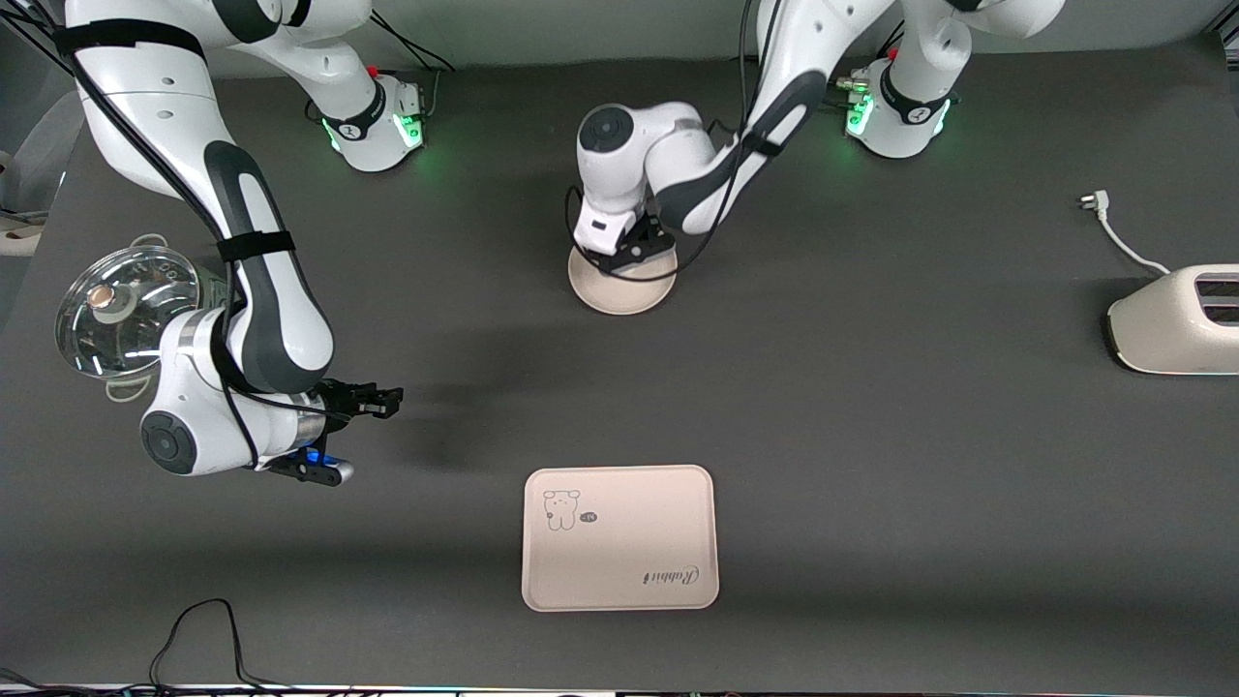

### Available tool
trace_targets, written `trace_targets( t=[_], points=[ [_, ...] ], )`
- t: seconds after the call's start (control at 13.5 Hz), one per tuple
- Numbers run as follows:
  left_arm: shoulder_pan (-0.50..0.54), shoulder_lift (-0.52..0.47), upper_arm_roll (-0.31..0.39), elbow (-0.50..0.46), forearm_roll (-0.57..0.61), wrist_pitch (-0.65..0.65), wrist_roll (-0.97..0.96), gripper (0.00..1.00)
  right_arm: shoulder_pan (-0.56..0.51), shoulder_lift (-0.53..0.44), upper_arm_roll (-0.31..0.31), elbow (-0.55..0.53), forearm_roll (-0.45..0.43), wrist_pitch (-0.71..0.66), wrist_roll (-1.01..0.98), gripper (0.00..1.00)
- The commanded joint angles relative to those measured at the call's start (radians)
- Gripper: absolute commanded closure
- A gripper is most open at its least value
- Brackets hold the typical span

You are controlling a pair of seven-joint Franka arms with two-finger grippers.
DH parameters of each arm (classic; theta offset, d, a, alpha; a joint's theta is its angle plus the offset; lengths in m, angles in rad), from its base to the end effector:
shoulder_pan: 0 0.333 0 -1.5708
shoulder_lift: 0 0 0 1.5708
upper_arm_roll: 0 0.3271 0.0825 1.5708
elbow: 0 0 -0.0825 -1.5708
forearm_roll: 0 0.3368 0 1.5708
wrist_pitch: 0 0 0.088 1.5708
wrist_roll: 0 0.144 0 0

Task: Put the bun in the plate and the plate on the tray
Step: 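Carry the bun over the white plate with the left gripper, then lower the bun onto the plate and open the left gripper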

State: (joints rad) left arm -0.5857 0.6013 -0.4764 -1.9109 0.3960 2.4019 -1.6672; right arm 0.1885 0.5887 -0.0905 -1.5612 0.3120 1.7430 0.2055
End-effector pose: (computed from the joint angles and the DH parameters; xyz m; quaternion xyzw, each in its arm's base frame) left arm 0.3136 -0.5107 0.2139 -0.9824 -0.1866 0.0028 0.0075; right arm 0.5966 0.1044 0.2813 -0.9671 0.1066 0.2138 0.0874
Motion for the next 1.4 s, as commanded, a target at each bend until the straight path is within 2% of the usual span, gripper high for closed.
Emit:
trace_targets(
  t=[0.0, 0.07, 0.3, 0.59, 0.89, 1.11, 1.33],
  points=[
    [-0.01, -0.006, 0.002, 0.023, 0.044, -0.007, -0.052, 0.12, 0.0, -0.017, -0.011, 0.0, 0.027, -0.026, -0.056, 0.0],
    [-0.01, -0.008, 0.002, 0.024, 0.046, -0.009, -0.063, 0.0, 0.0, -0.026, -0.011, -0.002, 0.028, -0.028, -0.058, 0.0],
    [-0.01, -0.008, 0.002, 0.024, 0.049, -0.009, -0.065, 0.0, -0.001, -0.026, -0.012, -0.003, 0.087, -0.033, -0.095, 0.0],
    [-0.002, -0.02, 0.001, 0.024, 0.052, -0.027, -0.066, 0.0, 0.003, -0.052, -0.012, -0.04, 0.091, -0.08, -0.109, 0.0],
    [0.065, -0.151, -0.007, 0.042, 0.043, -0.156, -0.005, 0.0, 0.044, -0.164, -0.005, -0.147, 0.093, -0.068, -0.113, 0.0],
    [0.185, -0.247, -0.01, 0.062, -0.04, -0.269, 0.2, 0.0, 0.115, -0.291, -0.005, -0.3, 0.113, -0.004, -0.144, 0.0],
    [0.352, -0.334, -0.01, 0.11, -0.127, -0.349, 0.398, 0.0, 0.222, -0.466, -0.008, -0.534, 0.226, 0.162, -0.156, 0.0]
  ],
)
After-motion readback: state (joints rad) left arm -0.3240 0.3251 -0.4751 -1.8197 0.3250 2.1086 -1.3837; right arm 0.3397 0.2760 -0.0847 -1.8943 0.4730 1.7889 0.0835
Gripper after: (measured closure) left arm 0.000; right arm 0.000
